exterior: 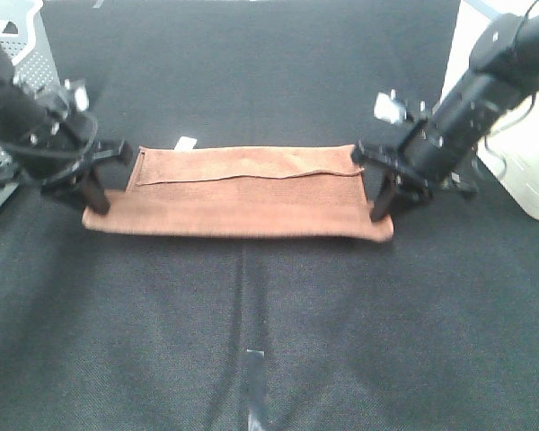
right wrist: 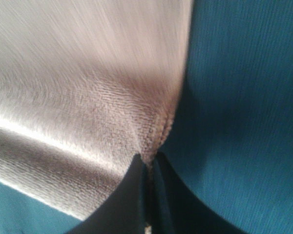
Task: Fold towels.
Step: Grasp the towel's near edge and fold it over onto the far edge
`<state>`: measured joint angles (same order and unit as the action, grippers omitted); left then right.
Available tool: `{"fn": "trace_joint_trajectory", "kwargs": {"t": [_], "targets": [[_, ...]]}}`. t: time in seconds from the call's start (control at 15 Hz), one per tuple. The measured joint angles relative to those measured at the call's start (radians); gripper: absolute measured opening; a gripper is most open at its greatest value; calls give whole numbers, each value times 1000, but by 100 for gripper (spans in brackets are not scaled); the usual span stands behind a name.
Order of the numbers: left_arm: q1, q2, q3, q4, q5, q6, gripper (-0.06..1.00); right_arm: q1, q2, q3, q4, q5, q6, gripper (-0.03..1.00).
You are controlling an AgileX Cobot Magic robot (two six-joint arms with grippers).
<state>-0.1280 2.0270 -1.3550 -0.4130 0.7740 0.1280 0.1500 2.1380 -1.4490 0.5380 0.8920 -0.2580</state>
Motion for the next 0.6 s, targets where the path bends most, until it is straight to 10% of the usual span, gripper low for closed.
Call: {"fn": "trace_joint_trajectory", "kwargs": {"t": [0.6], "targets": [[26,112,-268,5,-78,-57,1,0,164,-424,-2,22,6,0]]}}
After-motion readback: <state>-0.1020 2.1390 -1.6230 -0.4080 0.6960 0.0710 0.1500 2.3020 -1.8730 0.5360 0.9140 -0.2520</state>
